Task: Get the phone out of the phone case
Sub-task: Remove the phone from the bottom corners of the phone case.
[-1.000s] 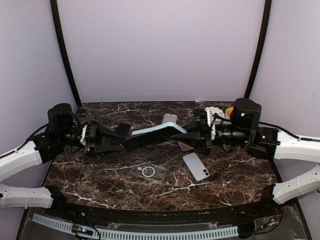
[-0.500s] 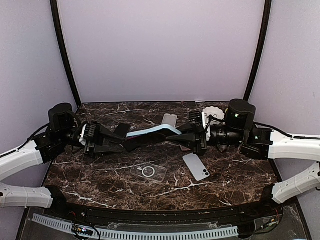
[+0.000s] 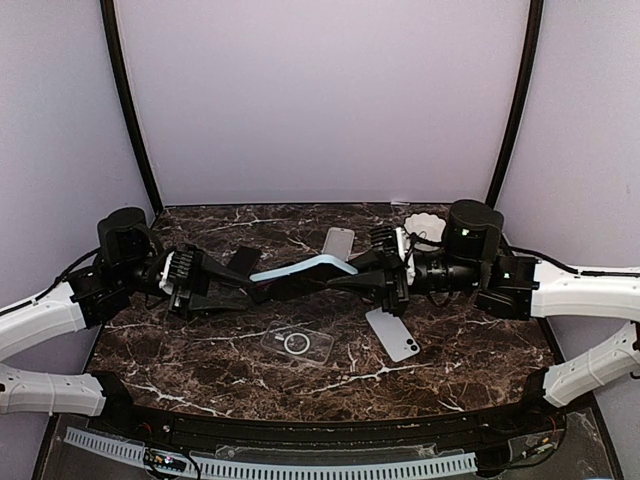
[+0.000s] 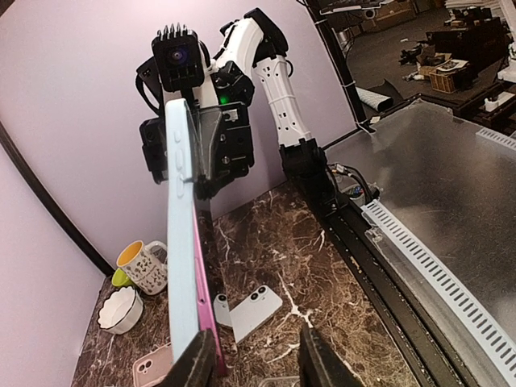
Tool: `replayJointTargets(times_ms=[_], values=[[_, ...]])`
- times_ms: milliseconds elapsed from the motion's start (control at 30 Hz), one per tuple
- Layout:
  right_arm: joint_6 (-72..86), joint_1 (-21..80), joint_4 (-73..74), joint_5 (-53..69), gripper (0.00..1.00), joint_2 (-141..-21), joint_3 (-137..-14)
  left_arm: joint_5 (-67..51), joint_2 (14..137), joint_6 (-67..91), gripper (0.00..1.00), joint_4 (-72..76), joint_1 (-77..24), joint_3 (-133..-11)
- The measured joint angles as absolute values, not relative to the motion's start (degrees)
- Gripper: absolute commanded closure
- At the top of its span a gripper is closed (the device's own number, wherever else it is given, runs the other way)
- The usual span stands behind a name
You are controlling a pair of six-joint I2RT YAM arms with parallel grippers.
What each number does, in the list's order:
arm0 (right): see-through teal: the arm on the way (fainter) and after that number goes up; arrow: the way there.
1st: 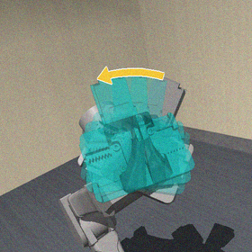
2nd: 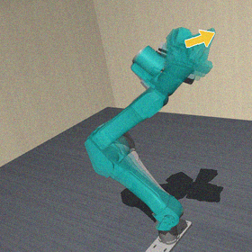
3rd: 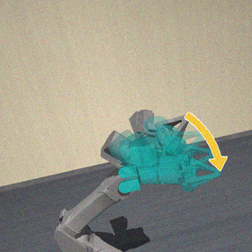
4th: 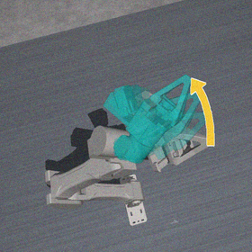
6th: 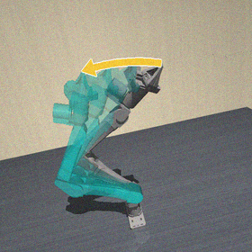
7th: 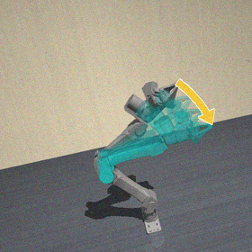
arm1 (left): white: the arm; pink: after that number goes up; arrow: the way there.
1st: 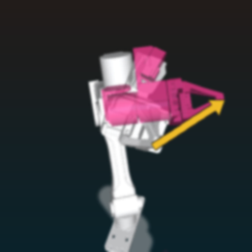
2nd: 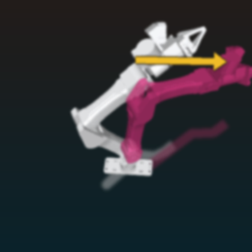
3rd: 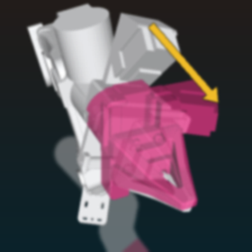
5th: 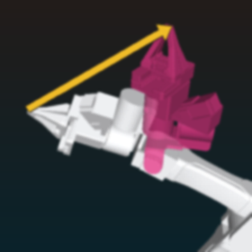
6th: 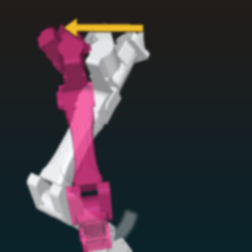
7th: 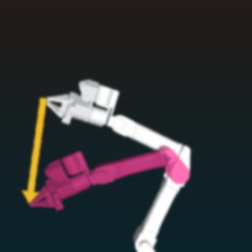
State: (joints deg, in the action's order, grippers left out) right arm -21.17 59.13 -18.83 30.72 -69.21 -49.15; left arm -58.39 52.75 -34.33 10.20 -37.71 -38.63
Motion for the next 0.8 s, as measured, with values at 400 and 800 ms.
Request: replayJointTargets(times_ms=[400,800], values=[[-18.72,59.44,-19.07,31.9,1.0,-70.74,-50.17,-57.25,52.69,-35.14,0.58,10.83,-38.54,-38.63],[-15.99,59.96,-23.68,32.88,1.0,-71.48,-51.29,-51.29,52.97,-36.01,0.57,10.41,-39.18,-38.63]])
